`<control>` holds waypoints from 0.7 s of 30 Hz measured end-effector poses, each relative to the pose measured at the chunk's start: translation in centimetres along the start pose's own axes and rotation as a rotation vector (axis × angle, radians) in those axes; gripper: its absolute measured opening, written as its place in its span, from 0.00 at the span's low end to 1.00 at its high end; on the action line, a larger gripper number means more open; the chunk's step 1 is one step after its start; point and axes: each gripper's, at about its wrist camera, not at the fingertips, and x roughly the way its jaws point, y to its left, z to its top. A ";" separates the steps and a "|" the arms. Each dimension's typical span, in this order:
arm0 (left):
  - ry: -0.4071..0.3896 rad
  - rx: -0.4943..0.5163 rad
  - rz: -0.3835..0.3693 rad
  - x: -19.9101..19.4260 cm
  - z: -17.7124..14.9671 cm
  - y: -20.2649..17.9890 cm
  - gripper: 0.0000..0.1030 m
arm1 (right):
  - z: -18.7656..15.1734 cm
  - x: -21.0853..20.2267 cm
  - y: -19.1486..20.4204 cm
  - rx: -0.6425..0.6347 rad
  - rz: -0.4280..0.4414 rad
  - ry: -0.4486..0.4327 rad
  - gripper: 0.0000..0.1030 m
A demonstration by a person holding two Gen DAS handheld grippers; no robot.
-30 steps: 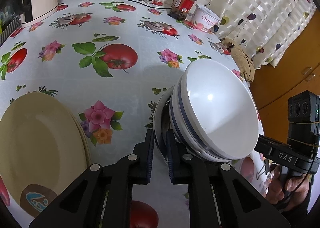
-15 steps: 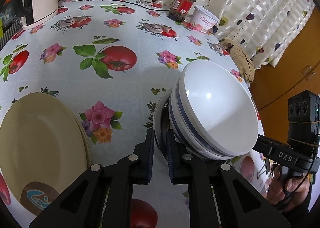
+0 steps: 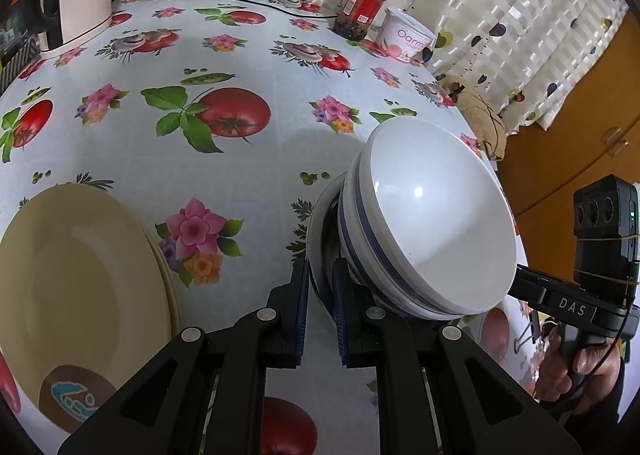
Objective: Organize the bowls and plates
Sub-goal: 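Carry the bowl stack with both grippers over the beige plate stack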
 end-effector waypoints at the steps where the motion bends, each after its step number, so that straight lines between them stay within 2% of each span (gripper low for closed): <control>1: -0.003 0.007 0.003 0.0 0.0 -0.1 0.12 | 0.0 0.0 0.0 -0.003 -0.001 0.002 0.12; 21: -0.034 0.015 -0.017 -0.6 -0.2 -0.2 0.12 | 0.0 0.1 0.1 -0.017 -0.010 -0.012 0.11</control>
